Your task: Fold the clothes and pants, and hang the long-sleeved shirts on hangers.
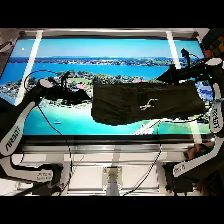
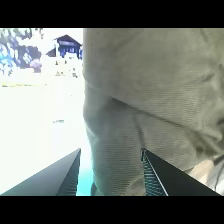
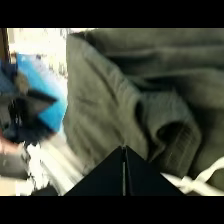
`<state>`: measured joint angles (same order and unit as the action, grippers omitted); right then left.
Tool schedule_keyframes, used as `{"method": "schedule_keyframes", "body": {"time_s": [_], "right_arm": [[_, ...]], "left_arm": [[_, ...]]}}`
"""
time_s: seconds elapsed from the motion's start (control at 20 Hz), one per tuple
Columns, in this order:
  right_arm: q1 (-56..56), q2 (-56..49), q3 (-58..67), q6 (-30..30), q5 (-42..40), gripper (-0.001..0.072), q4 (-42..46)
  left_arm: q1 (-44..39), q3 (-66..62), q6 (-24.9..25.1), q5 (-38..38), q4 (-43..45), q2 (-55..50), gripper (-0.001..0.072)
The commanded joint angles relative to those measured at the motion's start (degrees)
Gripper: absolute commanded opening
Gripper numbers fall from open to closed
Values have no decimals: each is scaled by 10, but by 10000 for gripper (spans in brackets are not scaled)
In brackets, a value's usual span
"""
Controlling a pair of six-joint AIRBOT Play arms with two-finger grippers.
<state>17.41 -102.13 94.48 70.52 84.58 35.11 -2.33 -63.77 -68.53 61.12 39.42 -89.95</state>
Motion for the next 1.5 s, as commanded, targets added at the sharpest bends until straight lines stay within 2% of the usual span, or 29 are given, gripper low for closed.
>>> {"method": "schedule_keyframes", "body": {"time_s": [0.0, 0.2, 0.3, 0.5, 0.95, 1.15, 1.2, 1.3, 1.35, 1.45], "right_arm": [[-1, 0, 3, -5, -21, 19, -10], [-3, 0, 15, -5, -16, 19, -17], [-3, 0, 20, -5, -17, 19, -25], [-3, 0, 39, -5, -18, 18, -24], [-4, 0, 44, -5, -11, 19, -24], [-4, 0, 44, -5, -22, 18, -23], [-4, 0, 44, -5, -22, 18, -23], [-4, 0, 44, -5, -22, 18, -23], [-6, 0, 44, -5, -21, 18, -23], [-14, -1, 44, -5, -21, 17, -23]], "left_arm": [[5, 9, 46, 15, -66, -26, 439], [3, 9, 52, 9, -82, -68, 439], [-1, 9, 76, 7, -87, -81, 438], [-1, 9, 94, -10, -117, -83, 438], [-14, 9, 94, -40, -128, -91, 436], [-27, 9, 113, -46, -150, -91, 393], [-33, 9, 126, -46, -160, -91, 331], [-45, 9, 153, -49, -182, -91, 323], [-48, 9, 159, -49, -186, -91, 269], [-48, 8, 174, -48, -187, -91, 25]]}}
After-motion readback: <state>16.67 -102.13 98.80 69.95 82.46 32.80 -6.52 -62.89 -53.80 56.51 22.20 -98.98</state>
